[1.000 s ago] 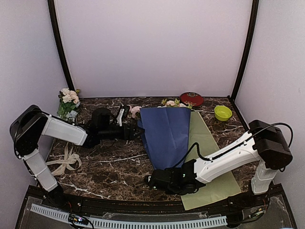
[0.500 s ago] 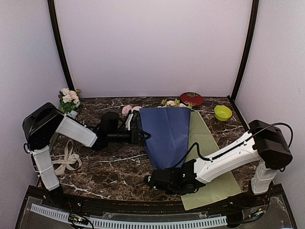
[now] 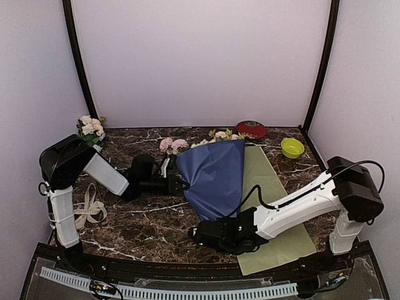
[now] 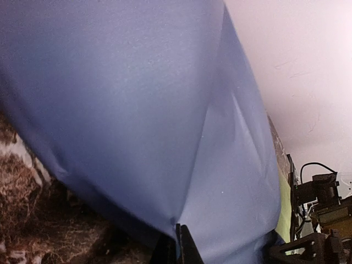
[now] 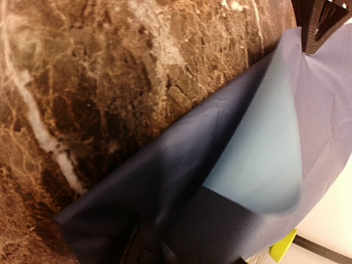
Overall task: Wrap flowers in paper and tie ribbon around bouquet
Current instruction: Fold the two-thirds-folded wrapping paper at the center of the board.
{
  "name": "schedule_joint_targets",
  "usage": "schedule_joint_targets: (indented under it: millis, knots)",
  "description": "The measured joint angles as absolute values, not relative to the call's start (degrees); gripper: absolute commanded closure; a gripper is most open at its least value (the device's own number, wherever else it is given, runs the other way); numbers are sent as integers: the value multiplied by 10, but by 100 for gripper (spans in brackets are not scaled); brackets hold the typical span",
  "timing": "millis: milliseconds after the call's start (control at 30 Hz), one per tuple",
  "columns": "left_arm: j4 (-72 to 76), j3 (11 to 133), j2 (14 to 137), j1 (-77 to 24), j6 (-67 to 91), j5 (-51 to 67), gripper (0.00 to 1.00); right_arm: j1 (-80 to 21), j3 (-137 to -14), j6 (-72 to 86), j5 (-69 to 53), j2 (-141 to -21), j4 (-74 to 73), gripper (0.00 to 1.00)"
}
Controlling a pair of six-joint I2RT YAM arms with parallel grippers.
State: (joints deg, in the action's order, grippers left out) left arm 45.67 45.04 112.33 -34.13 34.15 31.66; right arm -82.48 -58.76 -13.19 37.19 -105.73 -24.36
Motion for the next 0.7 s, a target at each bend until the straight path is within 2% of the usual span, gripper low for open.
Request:
schedule_joint_targets:
  millis: [100,233,467,667,700]
  knots:
    - [456,450,1147,-341,343,311,100,-824,-590,-131,377,-1053,-249,43]
    - [456,451,1154,-340,340,303,100,-824,-590,-118,377,-1041,-260,33]
    - [467,458,1163,-338,337,295,100,-827,-589,-83,339,-993,-300,31]
    - [473,458,1166,-338,337,292,100,-828,-589,-40,258,-895,-318,29]
    - [474,458,1166,-338,337,292,100,-829,-588,-32,238,-875,-320,26]
